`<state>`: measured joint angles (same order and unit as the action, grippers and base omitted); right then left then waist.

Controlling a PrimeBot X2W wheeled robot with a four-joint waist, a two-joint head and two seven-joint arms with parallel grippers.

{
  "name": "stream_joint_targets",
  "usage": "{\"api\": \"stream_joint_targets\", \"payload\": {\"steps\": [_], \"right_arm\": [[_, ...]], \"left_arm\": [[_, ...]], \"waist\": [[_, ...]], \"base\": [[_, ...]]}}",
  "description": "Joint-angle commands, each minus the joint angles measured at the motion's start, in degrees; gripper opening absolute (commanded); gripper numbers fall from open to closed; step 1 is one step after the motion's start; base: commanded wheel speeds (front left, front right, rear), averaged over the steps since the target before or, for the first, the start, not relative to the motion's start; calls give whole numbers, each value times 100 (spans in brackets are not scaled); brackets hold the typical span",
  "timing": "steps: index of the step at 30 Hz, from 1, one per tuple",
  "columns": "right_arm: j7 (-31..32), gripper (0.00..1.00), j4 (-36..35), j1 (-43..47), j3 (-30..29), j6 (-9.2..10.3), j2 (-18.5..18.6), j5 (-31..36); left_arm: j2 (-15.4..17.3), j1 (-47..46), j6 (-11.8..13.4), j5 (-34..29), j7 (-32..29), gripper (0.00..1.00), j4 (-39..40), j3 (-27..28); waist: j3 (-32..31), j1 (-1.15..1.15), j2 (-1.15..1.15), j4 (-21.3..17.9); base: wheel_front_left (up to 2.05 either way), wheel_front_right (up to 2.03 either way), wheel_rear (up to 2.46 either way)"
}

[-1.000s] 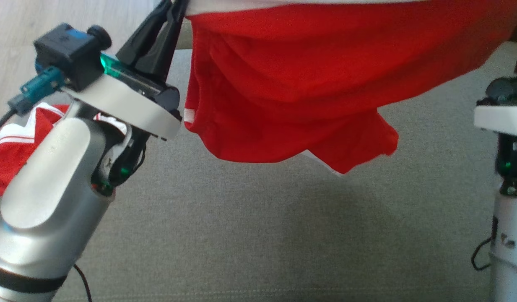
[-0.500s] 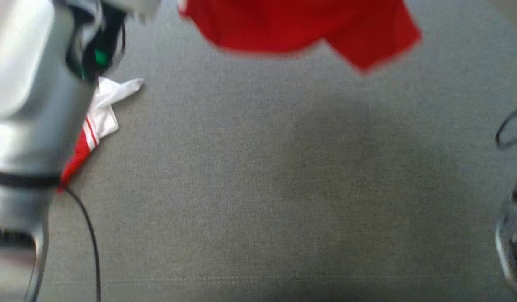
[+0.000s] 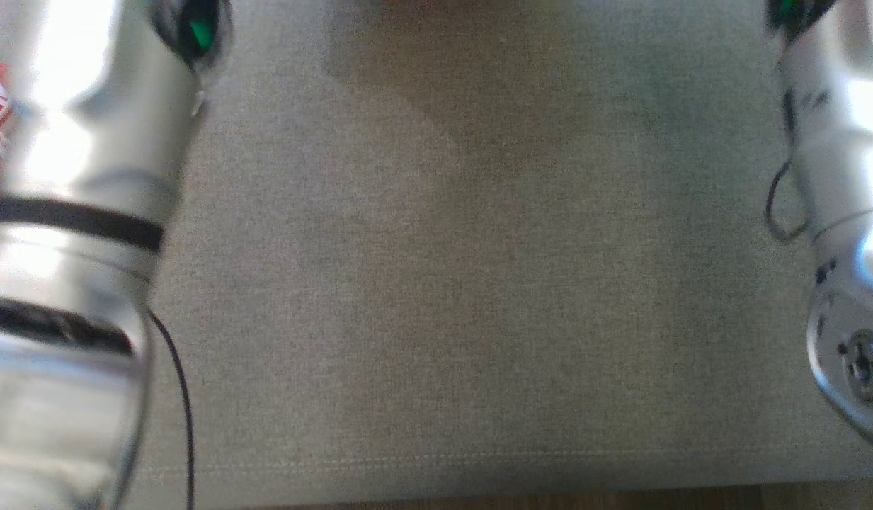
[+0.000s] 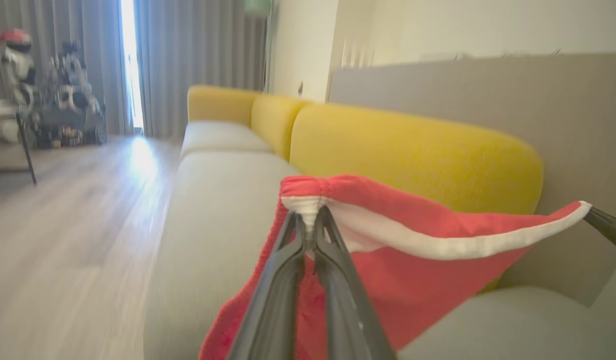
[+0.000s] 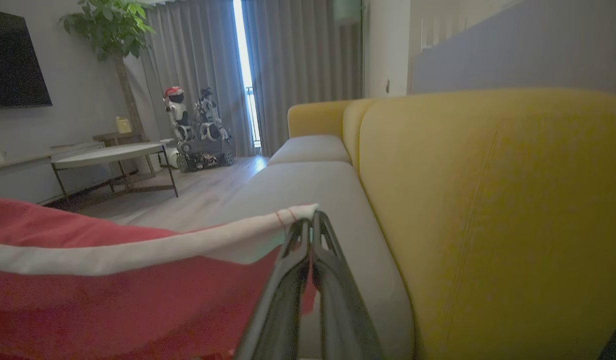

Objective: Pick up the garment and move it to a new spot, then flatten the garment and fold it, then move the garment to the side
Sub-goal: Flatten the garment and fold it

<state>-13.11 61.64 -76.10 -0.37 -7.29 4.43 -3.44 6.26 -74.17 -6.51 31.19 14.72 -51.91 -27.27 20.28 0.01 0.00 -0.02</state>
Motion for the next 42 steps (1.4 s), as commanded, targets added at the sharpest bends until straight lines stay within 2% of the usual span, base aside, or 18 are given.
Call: {"api": "stream_joint_targets", "payload": {"steps": [1, 4, 8, 13, 17, 19, 23, 26, 33, 37, 42], "right_arm": [[-18, 0, 66, 13, -51, -20, -132, -5], [68, 0, 724, 182, -105, -20, -150, -101], [252, 0, 1029, 423, 369, -20, -153, -680], [417, 0, 850, 1000, 1253, -20, -154, -1560], [354, 0, 545, 1670, 1806, -20, -155, -2048], [321, 0, 450, 1881, 1899, -20, -155, -2190], [178, 0, 211, 2782, 2138, -20, -155, -2473], [69, 0, 65, 3488, 2140, -20, -155, -2524], [-27, 0, -766, 5204, 1810, -20, -114, -2503], [175, 0, -1745, 6203, 1399, -20, -20, -2308], [934, 0, -3810, 7806, 703, -20, -65, -1899]], "left_arm": [[129, 61, -26, 43, 26, 0, -59, 165], [-45, 391, -65, 195, 27, 0, -685, 201], [-204, 680, -89, 435, 12, 0, -1398, 157], [-298, 1079, -95, 751, -59, 0, -1859, 199], [-326, 1601, -96, 804, 6, 0, -1771, 83], [-329, 1780, -96, 801, 15, 0, -1703, 37], [-331, 2537, -96, 623, 25, 0, -1007, 81], [-296, 3219, 0, 369, 26, 0, -360, 219], [-92, 4839, 213, -169, 27, 0, 1181, 535], [156, 5738, 319, -289, 27, 0, 1967, 625], [395, 6812, 582, -271, -152, 0, 2933, 598]], "waist": [[62, -1, 0, 4], [137, -1, 0, 22], [198, -1, 0, 63], [163, -1, 0, 62], [-89, -1, 0, 65], [-170, -1, 0, 65], [-563, -1, 0, 97], [-828, -1, 0, 107], [-1357, -1, 0, 86], [-1602, -1, 0, 18], [-1891, -1, 0, 12]], "base": [[0, 0, 0], [0, 0, 0], [0, 0, 0], [0, 0, 0], [0, 0, 0], [0, 0, 0], [0, 0, 0], [0, 0, 0], [0, 0, 0], [0, 0, 0], [0, 0, 0]]}}
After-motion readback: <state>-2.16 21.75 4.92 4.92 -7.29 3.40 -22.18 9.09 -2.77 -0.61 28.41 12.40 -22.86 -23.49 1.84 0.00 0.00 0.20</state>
